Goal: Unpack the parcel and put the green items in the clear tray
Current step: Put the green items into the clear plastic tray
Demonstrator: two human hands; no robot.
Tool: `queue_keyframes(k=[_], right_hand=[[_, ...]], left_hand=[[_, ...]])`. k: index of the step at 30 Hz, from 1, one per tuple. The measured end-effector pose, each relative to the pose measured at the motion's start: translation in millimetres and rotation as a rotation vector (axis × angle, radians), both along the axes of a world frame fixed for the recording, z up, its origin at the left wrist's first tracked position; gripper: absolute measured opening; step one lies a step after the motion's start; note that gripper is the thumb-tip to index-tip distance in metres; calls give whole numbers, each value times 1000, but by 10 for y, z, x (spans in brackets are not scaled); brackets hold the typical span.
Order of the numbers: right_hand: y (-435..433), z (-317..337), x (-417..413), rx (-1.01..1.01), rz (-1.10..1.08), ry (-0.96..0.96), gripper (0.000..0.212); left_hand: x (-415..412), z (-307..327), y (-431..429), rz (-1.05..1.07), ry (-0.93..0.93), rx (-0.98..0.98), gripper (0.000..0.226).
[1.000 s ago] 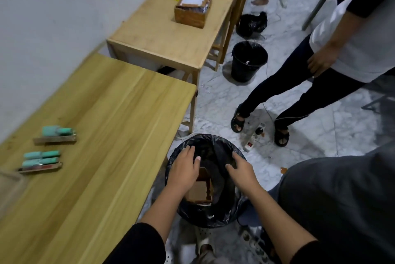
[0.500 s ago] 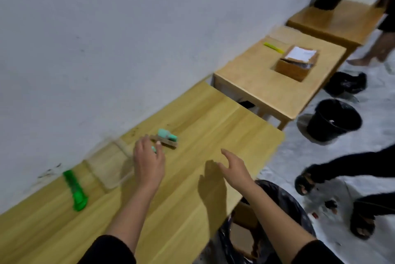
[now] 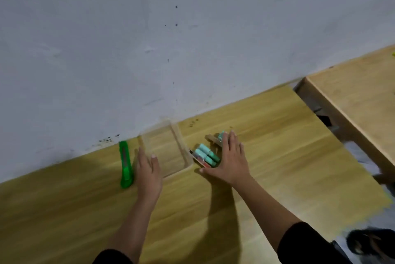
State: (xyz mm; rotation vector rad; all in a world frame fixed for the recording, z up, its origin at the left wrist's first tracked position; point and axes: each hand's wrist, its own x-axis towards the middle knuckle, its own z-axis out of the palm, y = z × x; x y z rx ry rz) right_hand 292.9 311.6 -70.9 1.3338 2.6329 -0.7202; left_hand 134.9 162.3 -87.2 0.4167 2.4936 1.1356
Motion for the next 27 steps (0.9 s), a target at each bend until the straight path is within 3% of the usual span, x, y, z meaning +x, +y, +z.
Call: queue_keyframes(k=[4, 10, 17, 27], right_hand=[[54, -108, -147, 104, 21, -54, 129], [143, -132, -328, 189, -1, -18, 100], [170, -179, -440, 192, 9, -66, 114], [277, -191, -527, 91, -115, 102, 93]], left_hand=[[-5, -38, 44, 51, -31, 34, 52], [119, 103, 136, 89, -144, 146, 49], [162, 128, 179, 119, -218, 235, 49], [127, 116, 132, 83, -215, 247, 49]])
